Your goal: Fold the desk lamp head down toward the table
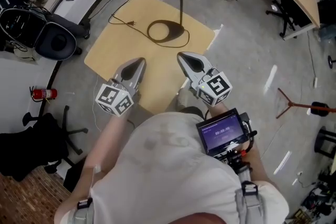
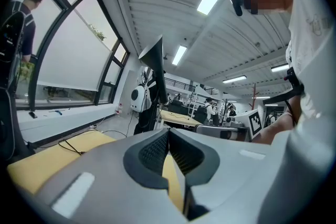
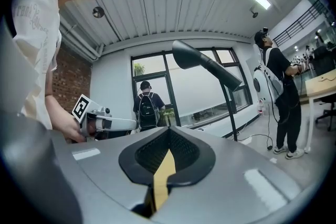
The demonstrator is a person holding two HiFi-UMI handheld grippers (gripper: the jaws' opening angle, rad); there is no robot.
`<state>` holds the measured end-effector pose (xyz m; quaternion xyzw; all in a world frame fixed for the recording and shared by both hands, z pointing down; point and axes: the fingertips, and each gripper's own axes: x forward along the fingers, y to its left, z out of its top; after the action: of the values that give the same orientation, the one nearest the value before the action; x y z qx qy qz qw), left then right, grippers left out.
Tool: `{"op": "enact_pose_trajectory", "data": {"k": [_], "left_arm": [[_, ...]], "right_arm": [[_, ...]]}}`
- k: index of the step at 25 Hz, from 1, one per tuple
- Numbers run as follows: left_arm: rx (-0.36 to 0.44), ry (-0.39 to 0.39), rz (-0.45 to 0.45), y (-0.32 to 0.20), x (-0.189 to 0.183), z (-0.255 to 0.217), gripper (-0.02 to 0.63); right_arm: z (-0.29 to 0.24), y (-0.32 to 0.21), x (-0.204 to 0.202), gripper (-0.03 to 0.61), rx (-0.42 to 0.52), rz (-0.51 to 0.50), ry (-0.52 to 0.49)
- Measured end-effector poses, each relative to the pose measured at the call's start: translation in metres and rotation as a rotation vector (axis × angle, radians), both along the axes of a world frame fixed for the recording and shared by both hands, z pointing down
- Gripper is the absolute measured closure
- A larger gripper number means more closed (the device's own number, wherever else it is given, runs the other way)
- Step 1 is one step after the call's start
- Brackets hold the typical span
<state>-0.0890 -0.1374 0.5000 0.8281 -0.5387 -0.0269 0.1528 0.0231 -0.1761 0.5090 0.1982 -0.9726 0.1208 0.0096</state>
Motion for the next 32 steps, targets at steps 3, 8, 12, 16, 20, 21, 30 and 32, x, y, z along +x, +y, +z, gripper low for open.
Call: {"op": "enact_pose_trajectory", "data": {"k": [3, 8, 12, 16, 20, 21, 30, 32], "left_arm": [[-0.003, -0.007, -0.024, -0.006, -0.006, 0.001, 0.611], [-0.011, -0.013, -0.059, -0.015, -0.013, 0.001, 0.611], [-0.006, -0.021, -0.075, -0.029, -0.012, -0.005, 0.611], [0.008, -0.034, -0.079, -0.042, -0.01, -0.015, 0.611], [0.02, -0.046, -0.078, -0.053, -0.007, -0.024, 0.611], [0.02, -0.048, -0.078, -0.055, -0.007, -0.025, 0.611], [0.05, -0.066, -0.097, -0.075, 0.001, -0.045, 0.611], [0.068, -0.068, -0.099, -0.083, 0.002, -0.057, 0.611]], "right_arm": [[0.002, -0.01, -0.008, 0.568, -0.005, -0.024, -0.006], [0.011, -0.025, -0.014, 0.568, -0.021, -0.048, -0.012], [0.013, -0.042, -0.013, 0.568, -0.026, -0.056, -0.03], [0.011, -0.053, -0.015, 0.568, -0.019, -0.07, -0.027], [0.009, -0.067, -0.017, 0.568, 0.001, -0.071, -0.036], [0.006, -0.07, -0.017, 0.568, 0.011, -0.075, -0.031], [-0.015, -0.094, -0.011, 0.568, 0.091, -0.109, -0.009], [-0.02, -0.104, -0.009, 0.568, 0.103, -0.107, -0.015]]}}
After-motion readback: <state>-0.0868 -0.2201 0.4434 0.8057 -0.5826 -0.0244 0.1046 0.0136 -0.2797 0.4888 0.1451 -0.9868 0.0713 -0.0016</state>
